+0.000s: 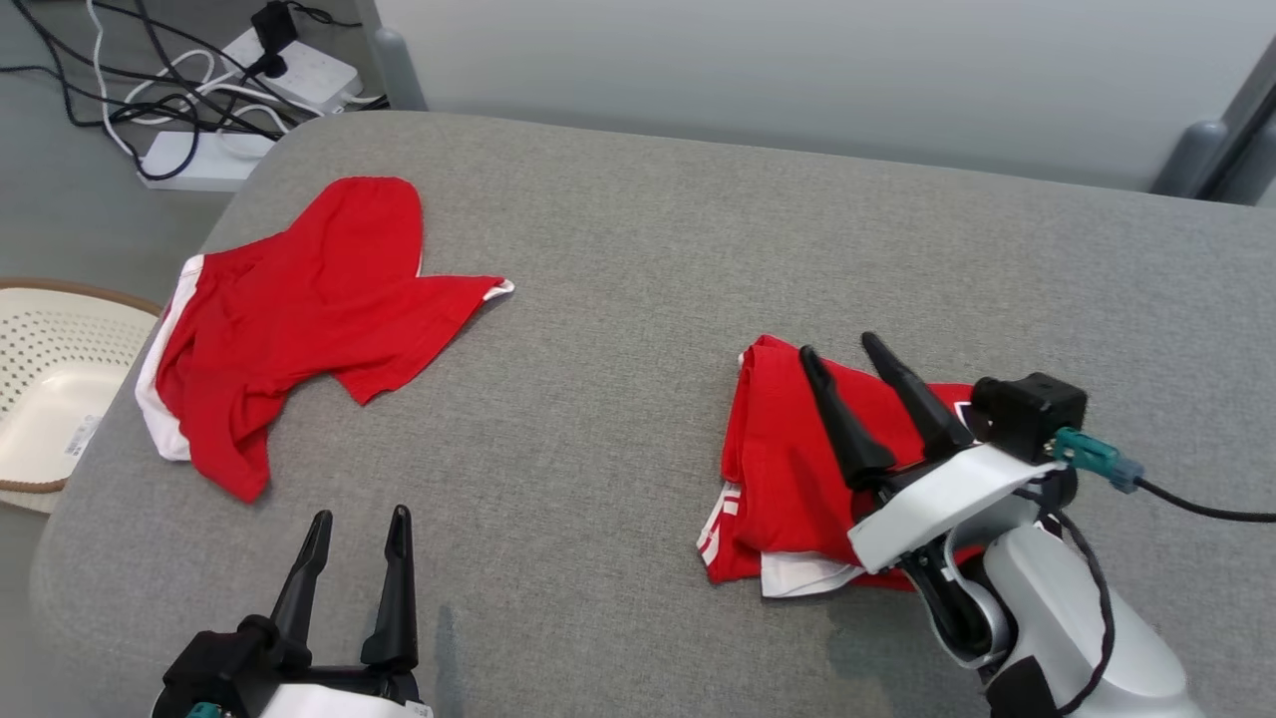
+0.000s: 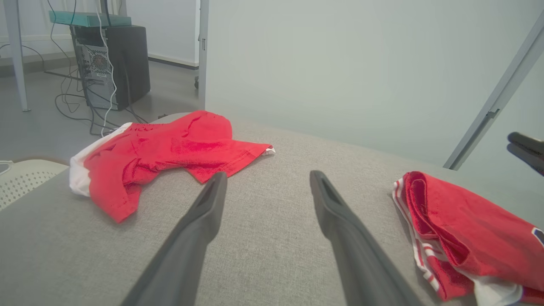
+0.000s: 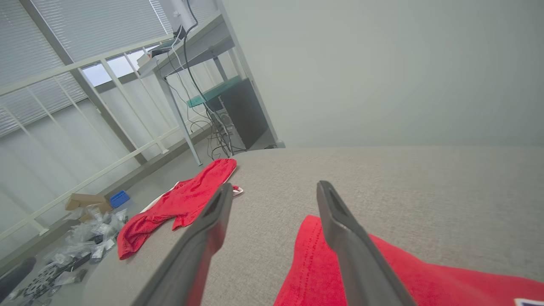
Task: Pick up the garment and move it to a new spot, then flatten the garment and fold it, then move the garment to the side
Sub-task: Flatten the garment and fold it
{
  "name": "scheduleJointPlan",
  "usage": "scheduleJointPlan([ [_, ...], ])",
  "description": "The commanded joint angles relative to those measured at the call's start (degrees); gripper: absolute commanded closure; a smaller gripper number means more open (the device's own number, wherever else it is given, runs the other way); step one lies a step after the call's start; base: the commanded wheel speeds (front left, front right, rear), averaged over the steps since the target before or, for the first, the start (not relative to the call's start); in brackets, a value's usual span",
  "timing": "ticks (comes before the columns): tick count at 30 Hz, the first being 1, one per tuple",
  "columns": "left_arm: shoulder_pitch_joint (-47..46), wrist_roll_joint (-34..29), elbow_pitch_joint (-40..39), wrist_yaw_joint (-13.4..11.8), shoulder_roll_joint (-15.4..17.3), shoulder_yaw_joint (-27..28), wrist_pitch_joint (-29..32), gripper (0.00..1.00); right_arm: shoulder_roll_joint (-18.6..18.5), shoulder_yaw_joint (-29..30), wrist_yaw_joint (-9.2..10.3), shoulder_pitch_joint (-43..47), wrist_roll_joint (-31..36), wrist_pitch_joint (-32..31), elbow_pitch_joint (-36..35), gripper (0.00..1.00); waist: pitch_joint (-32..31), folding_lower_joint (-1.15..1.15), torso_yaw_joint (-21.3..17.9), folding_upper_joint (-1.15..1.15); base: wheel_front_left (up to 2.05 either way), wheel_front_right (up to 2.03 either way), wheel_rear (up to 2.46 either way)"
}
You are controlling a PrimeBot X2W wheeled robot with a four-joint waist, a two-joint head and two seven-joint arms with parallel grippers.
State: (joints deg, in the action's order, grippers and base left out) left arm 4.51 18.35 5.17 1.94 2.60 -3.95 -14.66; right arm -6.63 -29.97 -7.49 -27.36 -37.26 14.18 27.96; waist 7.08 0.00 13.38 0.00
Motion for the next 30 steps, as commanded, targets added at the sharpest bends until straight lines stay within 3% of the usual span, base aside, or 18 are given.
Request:
scheduleJointPlan([
  [1, -1.47, 0.81, -2.01, -0.33, 0.28, 2.24, -0.34, 0.0, 0.59, 1.96, 0.0, 1.28, 2.29, 0.8, -2.3, 0.0, -0.13, 0.0, -1.63, 0.0, 0.0, 0.0, 0.0],
  [13, -2.22, 2.77, -5.13, 0.4, 0.28, 4.29, -0.34, 0.0, 0.9, 13.78, 0.0, 7.31, 15.89, 0.81, -6.95, 0.0, -1.92, 0.0, -9.17, 0.0, 0.0, 0.0, 0.0],
  [22, -0.01, 2.38, -4.66, 1.52, 0.28, 5.95, -0.34, 0.0, 1.82, 17.89, 0.0, 14.49, 20.61, 0.82, -10.01, 0.0, -6.53, 0.0, -14.3, 0.0, 0.0, 0.0, 0.0],
  [30, 1.83, -0.92, -5.8, 1.64, 0.28, 6.86, -0.34, 0.0, 2.34, 19.2, 0.0, 20.65, 22.43, 0.82, -12.41, 0.0, -8.9, 0.0, -16.2, 0.0, 0.0, 0.0, 0.0],
])
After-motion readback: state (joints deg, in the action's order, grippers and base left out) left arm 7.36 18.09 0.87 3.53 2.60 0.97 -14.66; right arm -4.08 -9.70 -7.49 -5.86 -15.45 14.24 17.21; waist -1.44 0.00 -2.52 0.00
